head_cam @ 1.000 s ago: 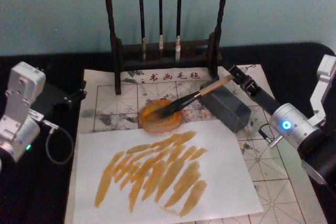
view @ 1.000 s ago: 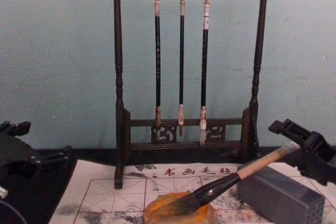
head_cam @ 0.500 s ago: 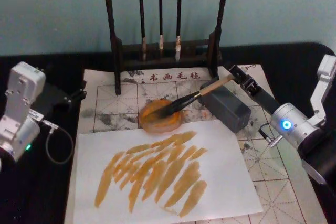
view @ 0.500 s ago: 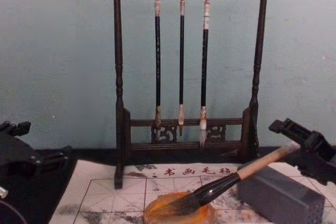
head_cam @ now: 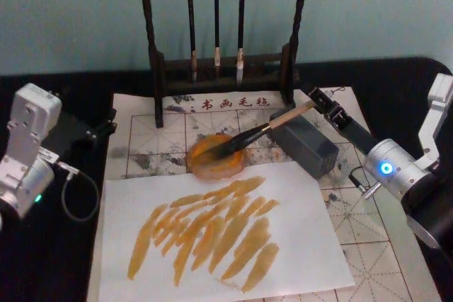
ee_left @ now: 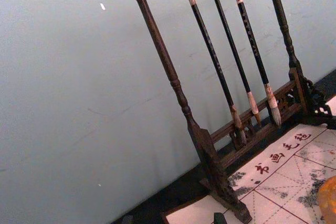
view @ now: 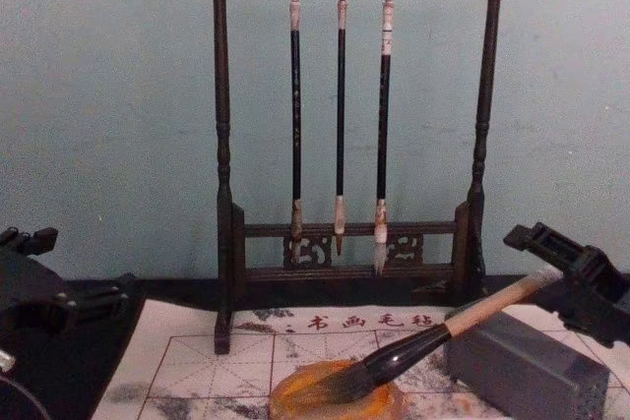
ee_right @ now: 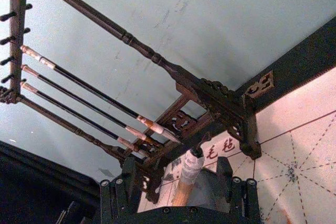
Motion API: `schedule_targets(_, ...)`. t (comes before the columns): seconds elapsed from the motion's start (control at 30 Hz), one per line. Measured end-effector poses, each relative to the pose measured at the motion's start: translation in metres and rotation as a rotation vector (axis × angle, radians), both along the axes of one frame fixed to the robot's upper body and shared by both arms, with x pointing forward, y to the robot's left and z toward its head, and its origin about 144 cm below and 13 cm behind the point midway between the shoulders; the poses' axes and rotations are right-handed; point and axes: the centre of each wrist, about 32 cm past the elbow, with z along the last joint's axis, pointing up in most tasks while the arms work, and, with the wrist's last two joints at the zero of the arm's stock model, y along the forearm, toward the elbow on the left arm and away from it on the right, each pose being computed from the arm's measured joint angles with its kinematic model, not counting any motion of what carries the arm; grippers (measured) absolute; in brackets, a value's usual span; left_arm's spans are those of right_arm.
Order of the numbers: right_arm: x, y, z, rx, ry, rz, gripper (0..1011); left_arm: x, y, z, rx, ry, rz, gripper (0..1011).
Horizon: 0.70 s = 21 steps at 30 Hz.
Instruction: Pick up the brush from the inkstone, write on the paper, then place the brush back to its original position.
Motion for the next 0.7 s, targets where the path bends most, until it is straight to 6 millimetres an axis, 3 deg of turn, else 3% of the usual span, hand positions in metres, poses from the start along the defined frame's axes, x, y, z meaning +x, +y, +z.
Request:
schedule_targets(0.27, -0.0001, 0.0000, -0.0001, -0.001, 0.000, 0.000, 932, 0.0000, 0.0000, 0.0000, 0.000, 0.000, 0.000, 1001)
schedule_targets(0.5, -0.0001, 0.0000, -0.0001, -0.001, 0.000, 0.001, 754, 0.0000, 0.0000, 0.0000, 0.000, 0.000, 0.000, 1001)
schedule_targets(0.7, -0.0001, 0.0000, -0.0001, -0.001, 0.000, 0.000, 544, 0.0000, 0.0000, 0.0000, 0.000, 0.000, 0.000, 1001)
